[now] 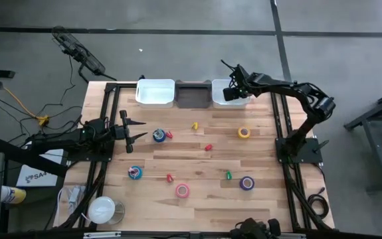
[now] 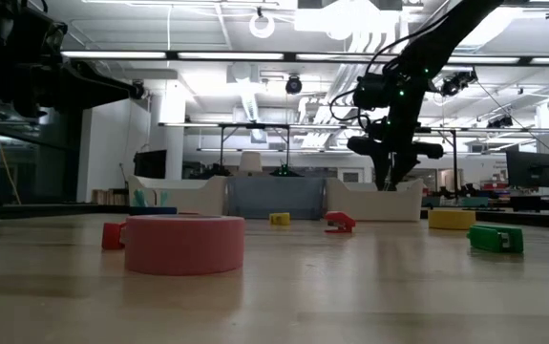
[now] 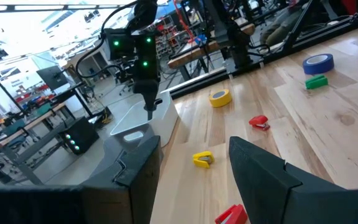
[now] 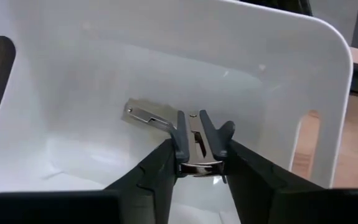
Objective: Pick and place Stapler, Stapler remover, tape
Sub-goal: Put the black staple remover into the right white bin
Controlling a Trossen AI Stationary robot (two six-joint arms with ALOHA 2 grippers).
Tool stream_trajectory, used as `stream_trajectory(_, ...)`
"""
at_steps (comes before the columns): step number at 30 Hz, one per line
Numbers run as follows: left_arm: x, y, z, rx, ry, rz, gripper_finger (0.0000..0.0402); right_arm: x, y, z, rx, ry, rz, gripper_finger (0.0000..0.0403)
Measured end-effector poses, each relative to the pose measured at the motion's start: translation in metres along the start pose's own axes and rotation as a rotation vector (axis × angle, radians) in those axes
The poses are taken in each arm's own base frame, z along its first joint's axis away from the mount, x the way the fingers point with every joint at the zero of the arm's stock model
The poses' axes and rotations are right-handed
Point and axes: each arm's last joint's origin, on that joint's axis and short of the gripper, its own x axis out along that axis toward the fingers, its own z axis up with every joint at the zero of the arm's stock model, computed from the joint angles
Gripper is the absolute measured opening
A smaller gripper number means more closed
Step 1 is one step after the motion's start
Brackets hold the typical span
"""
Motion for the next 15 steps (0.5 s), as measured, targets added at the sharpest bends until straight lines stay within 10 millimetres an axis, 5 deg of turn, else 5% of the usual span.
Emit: stream_trajectory(15, 0.0, -0.0001, -0.0001, 0.0, 0.0, 0.0, 0.0186, 0.0, 0.0006, -0.0004, -0.009, 0.011, 0.018, 0.0221)
